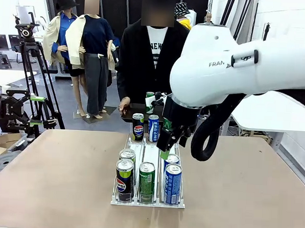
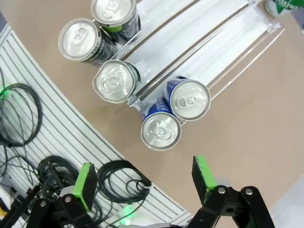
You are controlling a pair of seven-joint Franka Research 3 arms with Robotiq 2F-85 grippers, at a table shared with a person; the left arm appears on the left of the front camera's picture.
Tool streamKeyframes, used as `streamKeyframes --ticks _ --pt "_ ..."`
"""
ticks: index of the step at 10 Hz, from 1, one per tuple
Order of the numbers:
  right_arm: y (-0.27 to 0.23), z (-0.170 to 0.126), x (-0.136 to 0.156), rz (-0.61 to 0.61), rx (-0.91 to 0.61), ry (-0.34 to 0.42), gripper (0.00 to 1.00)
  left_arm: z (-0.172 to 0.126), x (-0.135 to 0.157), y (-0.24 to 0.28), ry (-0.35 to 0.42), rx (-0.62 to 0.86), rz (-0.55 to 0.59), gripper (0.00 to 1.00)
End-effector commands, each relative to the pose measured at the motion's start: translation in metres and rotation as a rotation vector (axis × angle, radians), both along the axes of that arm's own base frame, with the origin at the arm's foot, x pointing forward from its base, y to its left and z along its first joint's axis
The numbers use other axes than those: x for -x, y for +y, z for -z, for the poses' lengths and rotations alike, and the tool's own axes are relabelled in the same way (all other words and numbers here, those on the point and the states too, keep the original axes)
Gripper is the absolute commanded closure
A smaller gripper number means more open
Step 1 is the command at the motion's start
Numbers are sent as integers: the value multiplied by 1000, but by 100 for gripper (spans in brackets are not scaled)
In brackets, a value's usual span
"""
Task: Retrieve and hand over the desired beverage to the person.
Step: Pick up another can of the same type that the person held from the Automatic Can Dispenser.
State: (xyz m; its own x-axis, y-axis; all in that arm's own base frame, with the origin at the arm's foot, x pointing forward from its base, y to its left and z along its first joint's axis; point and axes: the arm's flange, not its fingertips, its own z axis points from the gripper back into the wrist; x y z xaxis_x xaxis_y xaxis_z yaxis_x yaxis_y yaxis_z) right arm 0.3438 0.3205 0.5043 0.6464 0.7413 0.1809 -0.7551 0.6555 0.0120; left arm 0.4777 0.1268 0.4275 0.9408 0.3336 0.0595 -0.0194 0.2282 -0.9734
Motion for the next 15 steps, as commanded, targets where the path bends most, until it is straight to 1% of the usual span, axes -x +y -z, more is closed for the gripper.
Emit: streamKeyframes --ticks 1,3,6,8,15 --pt "13 6 -10 74 0 -15 0 -1 1 0 -2 9 5 0" --pt "14 11 -17 114 0 -14 0 -1 1 0 -2 9 5 0" --pt "12 22 -20 178 16 19 0 -1 1 0 -2 9 5 0" --pt "12 29 -18 187 52 24 0 -1 1 0 -2 9 5 0" --pt "-2 58 -22 241 56 63 0 -1 1 0 -2 9 5 0"
